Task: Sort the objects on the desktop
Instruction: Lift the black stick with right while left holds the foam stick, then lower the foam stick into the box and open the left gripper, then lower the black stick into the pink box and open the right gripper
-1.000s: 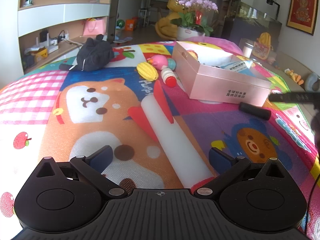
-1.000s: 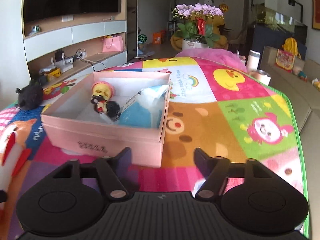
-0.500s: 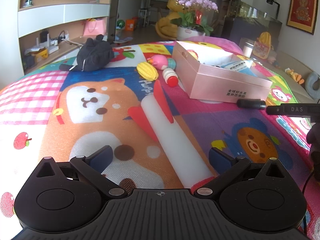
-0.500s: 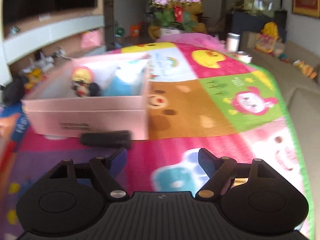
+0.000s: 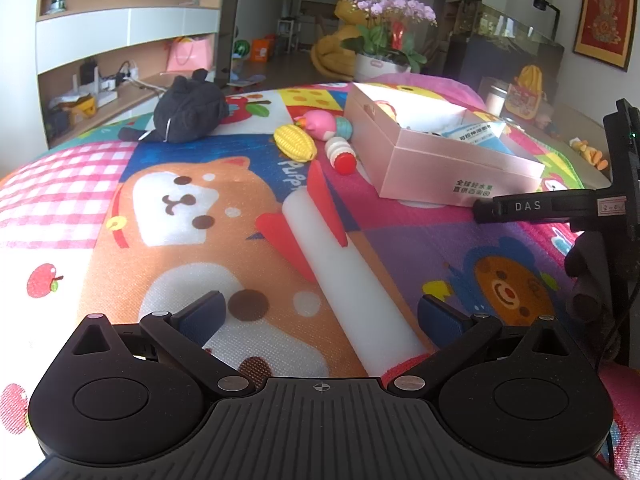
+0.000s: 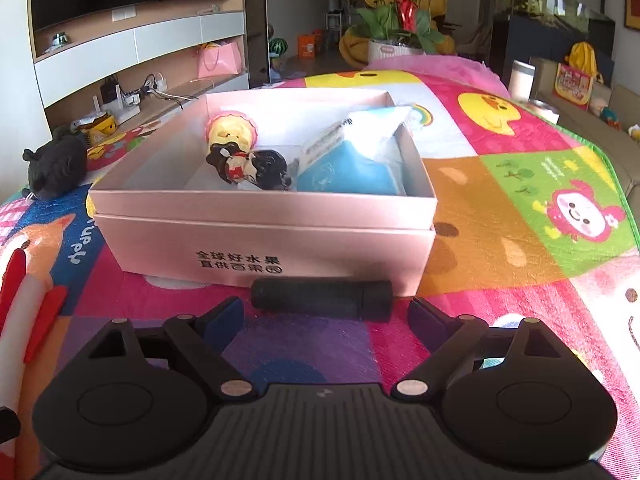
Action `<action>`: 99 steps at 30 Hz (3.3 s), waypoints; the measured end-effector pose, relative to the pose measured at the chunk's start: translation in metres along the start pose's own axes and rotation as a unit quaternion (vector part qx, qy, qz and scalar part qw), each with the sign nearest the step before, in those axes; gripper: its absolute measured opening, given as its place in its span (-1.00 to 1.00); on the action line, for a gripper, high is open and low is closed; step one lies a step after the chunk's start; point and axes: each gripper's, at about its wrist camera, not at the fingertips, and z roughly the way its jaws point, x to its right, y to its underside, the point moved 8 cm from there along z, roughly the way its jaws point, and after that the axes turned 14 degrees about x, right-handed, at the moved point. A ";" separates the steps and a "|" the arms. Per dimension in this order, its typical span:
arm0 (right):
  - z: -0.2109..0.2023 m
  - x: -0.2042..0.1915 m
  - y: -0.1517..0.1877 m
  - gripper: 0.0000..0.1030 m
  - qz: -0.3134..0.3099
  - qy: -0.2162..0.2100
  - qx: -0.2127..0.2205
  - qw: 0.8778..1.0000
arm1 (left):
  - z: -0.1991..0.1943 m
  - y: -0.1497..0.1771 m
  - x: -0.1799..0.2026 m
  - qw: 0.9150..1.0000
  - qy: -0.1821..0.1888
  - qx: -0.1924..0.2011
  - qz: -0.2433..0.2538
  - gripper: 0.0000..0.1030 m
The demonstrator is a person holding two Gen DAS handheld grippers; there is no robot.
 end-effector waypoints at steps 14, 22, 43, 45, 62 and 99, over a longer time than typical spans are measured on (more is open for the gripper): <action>-0.062 0.001 0.012 0.44 -0.014 -0.059 0.011 0.998 | 0.006 0.004 0.010 0.998 -0.027 -0.025 0.058 1.00; -0.113 0.007 0.024 0.44 -0.074 -0.080 0.027 0.994 | 0.013 -0.010 0.022 0.998 -0.033 -0.029 0.038 0.37; -0.182 0.022 -0.009 0.44 -0.053 -0.108 0.117 0.986 | 0.010 -0.140 0.105 0.991 0.053 0.076 0.094 -0.37; -0.180 0.021 -0.012 0.44 -0.043 -0.109 0.119 0.986 | 0.034 -0.161 0.114 0.991 0.055 0.084 0.086 -0.37; -0.144 0.036 -0.053 0.44 -0.046 -0.067 0.138 0.987 | 0.032 -0.100 0.046 0.997 0.033 0.066 0.029 0.83; -0.054 -0.019 -0.093 -0.48 -0.031 -0.114 0.103 0.988 | -0.018 -0.036 0.006 0.995 0.045 0.030 -0.085 0.94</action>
